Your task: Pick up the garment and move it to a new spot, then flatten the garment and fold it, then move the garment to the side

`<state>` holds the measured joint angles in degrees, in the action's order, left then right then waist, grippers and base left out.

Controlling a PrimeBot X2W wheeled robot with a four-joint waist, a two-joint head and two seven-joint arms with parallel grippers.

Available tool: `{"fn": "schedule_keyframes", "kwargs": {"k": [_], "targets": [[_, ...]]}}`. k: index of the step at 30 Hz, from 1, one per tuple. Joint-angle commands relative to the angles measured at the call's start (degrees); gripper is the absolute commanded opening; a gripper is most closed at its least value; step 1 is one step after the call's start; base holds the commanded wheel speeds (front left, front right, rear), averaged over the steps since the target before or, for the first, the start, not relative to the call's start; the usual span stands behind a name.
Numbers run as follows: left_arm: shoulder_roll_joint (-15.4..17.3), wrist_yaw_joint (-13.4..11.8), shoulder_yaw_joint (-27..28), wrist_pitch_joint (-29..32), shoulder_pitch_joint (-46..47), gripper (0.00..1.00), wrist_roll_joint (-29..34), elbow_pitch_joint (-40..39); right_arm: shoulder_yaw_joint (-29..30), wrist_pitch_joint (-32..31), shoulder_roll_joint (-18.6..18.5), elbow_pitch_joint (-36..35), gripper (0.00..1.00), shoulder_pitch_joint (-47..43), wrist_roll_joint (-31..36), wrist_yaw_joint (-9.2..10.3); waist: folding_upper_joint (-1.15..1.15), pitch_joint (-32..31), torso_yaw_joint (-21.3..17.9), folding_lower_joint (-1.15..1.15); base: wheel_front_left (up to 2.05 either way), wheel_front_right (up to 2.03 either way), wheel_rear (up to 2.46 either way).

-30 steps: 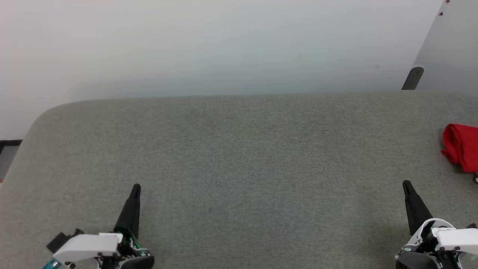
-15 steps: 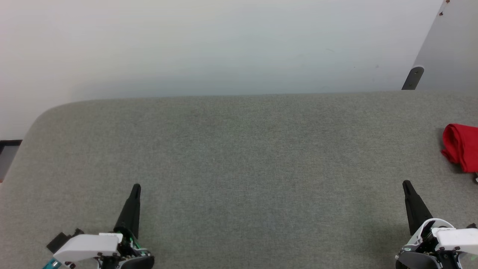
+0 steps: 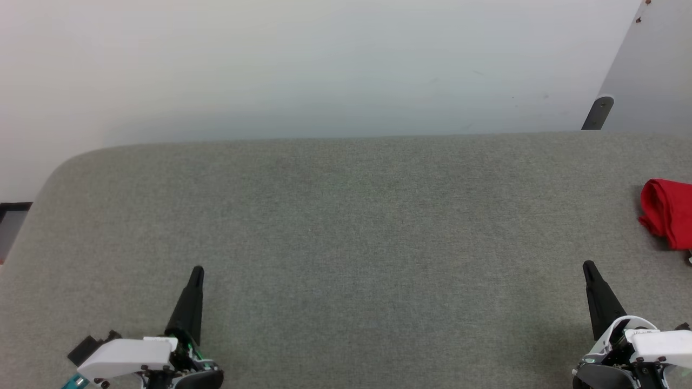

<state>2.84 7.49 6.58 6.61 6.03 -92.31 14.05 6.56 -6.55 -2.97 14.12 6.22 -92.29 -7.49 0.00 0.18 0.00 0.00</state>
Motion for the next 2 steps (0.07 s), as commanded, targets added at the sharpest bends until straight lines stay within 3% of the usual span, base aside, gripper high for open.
{"fn": "schedule_keyframes", "kwargs": {"k": [1,2], "targets": [[0.0,0.0,0.1,0.1,0.6,0.0,-0.1,0.0,-0.1,0.0,0.2,0.0,0.0,0.2,-0.2,0.0,0.0,0.0,0.0,0.0,0.0,0.0,0.0],[0.0,0.0,0.1,0.1,0.6,0.0,-0.1,0.0,-0.1,0.0,0.2,0.0,0.0,0.2,-0.2,0.0,0.0,0.0,0.0,0.0,0.0,0.0,0.0]]}}
